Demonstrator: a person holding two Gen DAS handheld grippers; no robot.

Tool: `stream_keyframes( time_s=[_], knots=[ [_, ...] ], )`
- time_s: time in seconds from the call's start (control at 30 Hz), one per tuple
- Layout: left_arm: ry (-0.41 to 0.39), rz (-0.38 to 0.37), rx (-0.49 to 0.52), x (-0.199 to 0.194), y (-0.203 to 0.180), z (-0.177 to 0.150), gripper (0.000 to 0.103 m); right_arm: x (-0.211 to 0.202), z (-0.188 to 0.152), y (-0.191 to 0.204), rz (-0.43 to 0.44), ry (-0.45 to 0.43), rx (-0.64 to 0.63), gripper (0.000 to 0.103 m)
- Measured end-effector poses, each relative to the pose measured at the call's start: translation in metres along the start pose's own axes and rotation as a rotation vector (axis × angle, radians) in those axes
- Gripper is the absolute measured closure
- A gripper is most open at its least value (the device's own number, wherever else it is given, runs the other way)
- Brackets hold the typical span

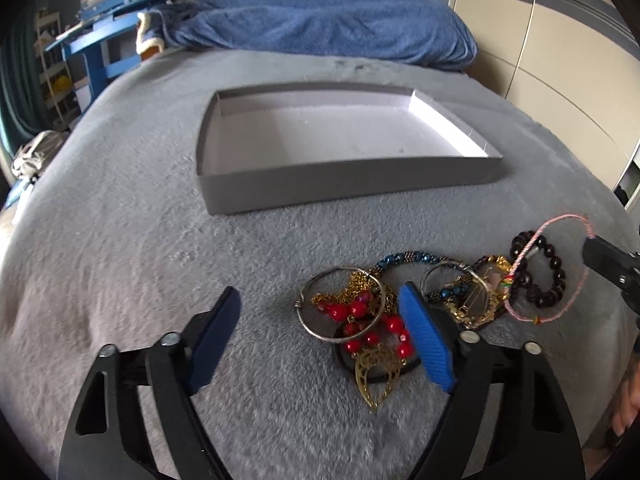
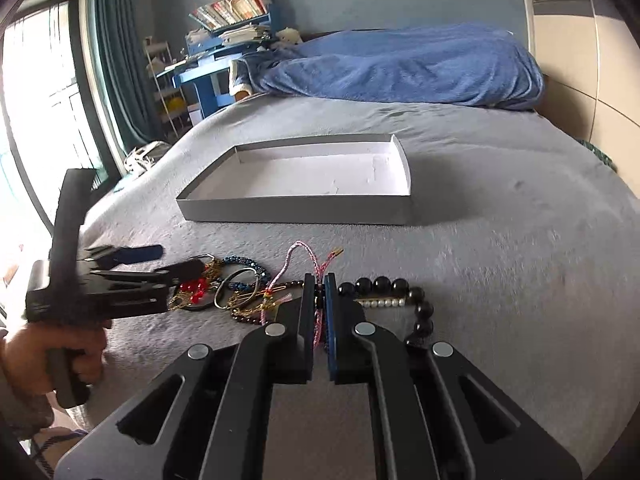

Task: Organize jewelry
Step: 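Grasp the pink string bracelet with the right tool while the left tool grasps the silver hoop bracelet, then carry both bracelets into the grey box and open both tools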

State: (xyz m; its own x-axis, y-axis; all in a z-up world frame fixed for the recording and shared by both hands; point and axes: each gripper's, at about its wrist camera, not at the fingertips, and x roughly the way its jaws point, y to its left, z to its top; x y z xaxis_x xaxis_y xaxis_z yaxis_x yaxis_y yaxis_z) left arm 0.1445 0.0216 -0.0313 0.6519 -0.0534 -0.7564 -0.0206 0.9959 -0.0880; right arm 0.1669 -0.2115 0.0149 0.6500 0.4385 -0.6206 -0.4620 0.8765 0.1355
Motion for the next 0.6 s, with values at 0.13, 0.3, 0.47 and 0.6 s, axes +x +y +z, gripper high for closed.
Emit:
stream_keyframes(
  time_s=[0.13,0.3,0.47,0.6],
  knots=[
    [0.023,-0.008,0.004,0.010,0.001,-0.002,0.033,-0.001,-0.004,0.003,-0.003,-0.010,0.011,0.098],
    [-0.001,-0.030,0.025,0.008,-0.003,-0.007,0.052,-0.004,-0.006,0.006,-0.022,-0.029,-0.003,0.098],
    [-0.055,-0.034,0.031,-0.005,-0.005,-0.009,0.052,-0.009,-0.010,0.003,-0.035,-0.049,0.007,0.098],
    [-0.103,-0.035,0.017,-0.019,-0.005,-0.010,0.053,-0.011,-0.015,0.002,-0.043,-0.054,0.012,0.098]
  ],
)
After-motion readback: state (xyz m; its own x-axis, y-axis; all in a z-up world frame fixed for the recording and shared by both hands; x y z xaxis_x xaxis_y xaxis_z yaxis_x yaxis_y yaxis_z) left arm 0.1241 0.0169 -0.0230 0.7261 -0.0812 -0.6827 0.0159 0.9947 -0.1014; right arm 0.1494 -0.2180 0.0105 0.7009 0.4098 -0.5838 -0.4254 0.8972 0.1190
